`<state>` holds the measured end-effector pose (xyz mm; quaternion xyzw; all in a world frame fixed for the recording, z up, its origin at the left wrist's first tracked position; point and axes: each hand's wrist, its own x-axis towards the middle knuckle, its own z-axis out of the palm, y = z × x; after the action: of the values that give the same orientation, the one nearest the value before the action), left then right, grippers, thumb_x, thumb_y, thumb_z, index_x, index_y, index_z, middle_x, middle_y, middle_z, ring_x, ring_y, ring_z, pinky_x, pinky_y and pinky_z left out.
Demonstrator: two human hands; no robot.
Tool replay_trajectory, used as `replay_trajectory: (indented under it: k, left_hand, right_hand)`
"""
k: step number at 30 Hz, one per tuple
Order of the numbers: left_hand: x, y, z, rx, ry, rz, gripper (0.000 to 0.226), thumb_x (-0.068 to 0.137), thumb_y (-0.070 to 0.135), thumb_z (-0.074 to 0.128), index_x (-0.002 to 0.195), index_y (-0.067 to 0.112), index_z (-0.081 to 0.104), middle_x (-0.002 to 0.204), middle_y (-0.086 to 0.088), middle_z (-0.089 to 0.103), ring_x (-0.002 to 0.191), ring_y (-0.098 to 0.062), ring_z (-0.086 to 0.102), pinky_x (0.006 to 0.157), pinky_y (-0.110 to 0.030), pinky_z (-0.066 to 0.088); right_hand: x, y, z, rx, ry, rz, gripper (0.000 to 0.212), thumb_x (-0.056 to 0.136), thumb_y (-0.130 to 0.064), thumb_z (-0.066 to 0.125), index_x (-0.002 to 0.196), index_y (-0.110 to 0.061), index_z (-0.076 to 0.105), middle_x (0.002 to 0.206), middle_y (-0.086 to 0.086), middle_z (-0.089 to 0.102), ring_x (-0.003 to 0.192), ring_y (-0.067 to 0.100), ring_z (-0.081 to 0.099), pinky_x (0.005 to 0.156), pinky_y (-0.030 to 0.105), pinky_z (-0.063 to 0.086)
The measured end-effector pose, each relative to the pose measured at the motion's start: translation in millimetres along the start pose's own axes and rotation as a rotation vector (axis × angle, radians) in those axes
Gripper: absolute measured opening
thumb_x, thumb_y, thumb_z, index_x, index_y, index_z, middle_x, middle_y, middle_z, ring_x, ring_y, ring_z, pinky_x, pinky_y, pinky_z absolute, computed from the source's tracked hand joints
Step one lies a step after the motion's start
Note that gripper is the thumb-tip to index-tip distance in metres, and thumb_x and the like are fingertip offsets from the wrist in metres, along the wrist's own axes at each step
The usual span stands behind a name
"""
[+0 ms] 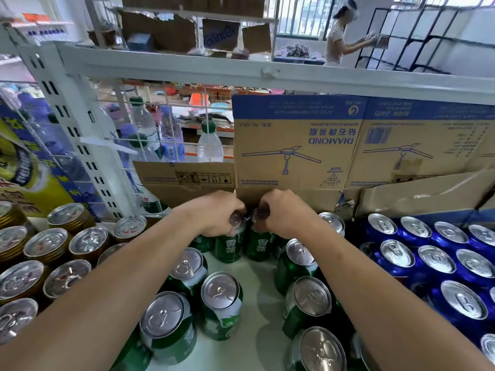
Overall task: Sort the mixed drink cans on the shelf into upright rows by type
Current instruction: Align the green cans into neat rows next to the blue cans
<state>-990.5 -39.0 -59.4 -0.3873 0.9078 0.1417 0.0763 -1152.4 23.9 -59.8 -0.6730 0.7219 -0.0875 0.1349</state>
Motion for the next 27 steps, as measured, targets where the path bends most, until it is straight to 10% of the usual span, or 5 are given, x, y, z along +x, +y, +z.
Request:
replay_trajectory:
  k: [27]
  left_hand:
    - [-20.5,-25.6,6.7,-0.083,0.247,-0.089,0.064,0.081,0.04,0.073,0.136,0.018,0.05,0.132,-0.001,0.053,0.121,-0.018,0.048,0.101,-0.032,0.039]
  right_hand:
    - [-5.6,-6.3,-0.2,-0.165,0.045,-0.06,0.031,0.084,-0.039,0.064,0.106,-0.017,0.061,0.099,0.005,0.059,0.084,0.028,0.055,0.067,0.034,0.046]
